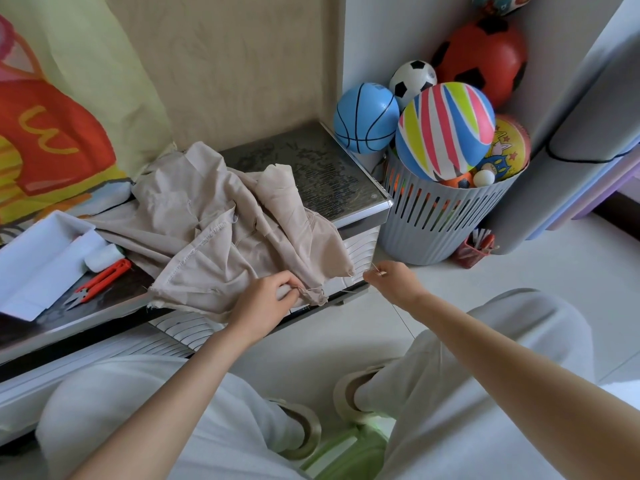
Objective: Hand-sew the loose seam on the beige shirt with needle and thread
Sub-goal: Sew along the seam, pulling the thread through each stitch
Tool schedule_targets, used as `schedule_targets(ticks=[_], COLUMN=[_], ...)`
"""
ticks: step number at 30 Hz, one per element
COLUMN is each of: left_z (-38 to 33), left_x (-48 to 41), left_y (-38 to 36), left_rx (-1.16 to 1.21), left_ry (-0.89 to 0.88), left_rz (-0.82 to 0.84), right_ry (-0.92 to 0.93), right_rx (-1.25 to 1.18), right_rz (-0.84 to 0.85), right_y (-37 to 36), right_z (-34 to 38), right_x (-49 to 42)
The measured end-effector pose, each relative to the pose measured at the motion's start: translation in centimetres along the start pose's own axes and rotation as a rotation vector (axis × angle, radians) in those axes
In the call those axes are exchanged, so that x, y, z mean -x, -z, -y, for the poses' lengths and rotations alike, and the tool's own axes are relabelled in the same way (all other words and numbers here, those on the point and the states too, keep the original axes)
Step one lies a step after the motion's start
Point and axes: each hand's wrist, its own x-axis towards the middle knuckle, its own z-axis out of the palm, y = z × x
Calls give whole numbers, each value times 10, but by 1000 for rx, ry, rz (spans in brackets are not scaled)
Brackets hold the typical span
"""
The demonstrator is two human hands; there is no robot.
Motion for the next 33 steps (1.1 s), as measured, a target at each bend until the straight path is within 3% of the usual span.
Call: schedule_targets(ticks=[5,10,18,28,33], left_z=[-3,-5,-3,-1,-2], left_x=[0,-2,1,1,0], left_y=[-1,0,4,-1,-2], left_rx=[17,35,21,47,31], left_ry=[-14,-43,-22,-37,-31], left_rz=[3,13,13,28,34], right_ry=[112,162,156,59,76], right_rx=[-76,1,-25,-96,75], right_rz=[150,285,163,-176,-108], right_y=[-15,-31,-14,3,-1], right_z=[11,25,29,11,5], right_x=[8,11,9,-4,-3])
